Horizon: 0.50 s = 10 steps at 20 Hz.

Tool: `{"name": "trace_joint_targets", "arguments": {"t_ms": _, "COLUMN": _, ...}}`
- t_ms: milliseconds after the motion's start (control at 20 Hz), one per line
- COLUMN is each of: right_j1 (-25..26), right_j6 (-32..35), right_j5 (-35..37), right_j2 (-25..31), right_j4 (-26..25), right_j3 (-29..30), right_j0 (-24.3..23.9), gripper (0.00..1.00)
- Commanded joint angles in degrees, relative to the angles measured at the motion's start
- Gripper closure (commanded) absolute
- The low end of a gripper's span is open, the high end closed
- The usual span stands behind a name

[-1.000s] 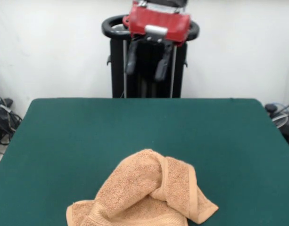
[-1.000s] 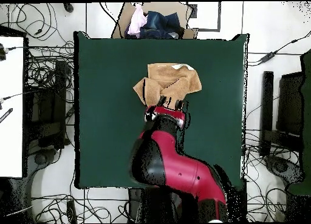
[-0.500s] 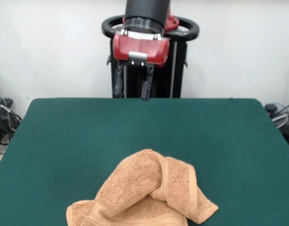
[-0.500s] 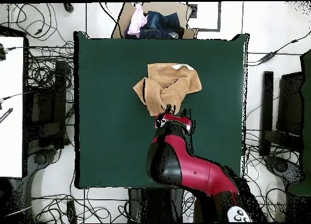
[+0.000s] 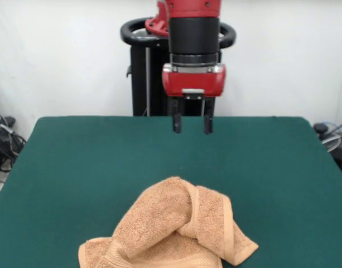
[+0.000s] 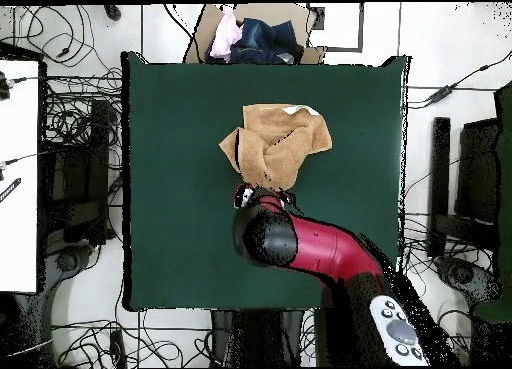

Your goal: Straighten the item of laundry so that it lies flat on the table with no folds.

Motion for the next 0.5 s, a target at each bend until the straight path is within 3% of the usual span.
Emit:
{"name": "trace_joint_targets", "arguments": {"t_ms": 50, "right_j1": 0.4, "right_j6": 7.3, "right_j5": 15.0, "right_j2": 1.4, "right_j4": 2.8, "right_j3": -12.7, "right_j0": 6.3, "gripper": 0.0}}
{"name": "trace_joint_targets", "arguments": {"t_ms": 350, "right_j1": 6.4, "right_j6": 5.5, "right_j5": 18.4, "right_j2": 2.7, "right_j4": 2.8, "right_j3": -18.6, "right_j0": 6.2, "gripper": 0.0}}
{"name": "trace_joint_targets", "arguments": {"t_ms": 500, "right_j1": 5.5, "right_j6": 6.0, "right_j5": 21.1, "right_j2": 1.6, "right_j4": 2.6, "right_j3": -20.2, "right_j0": 7.1, "gripper": 0.0}}
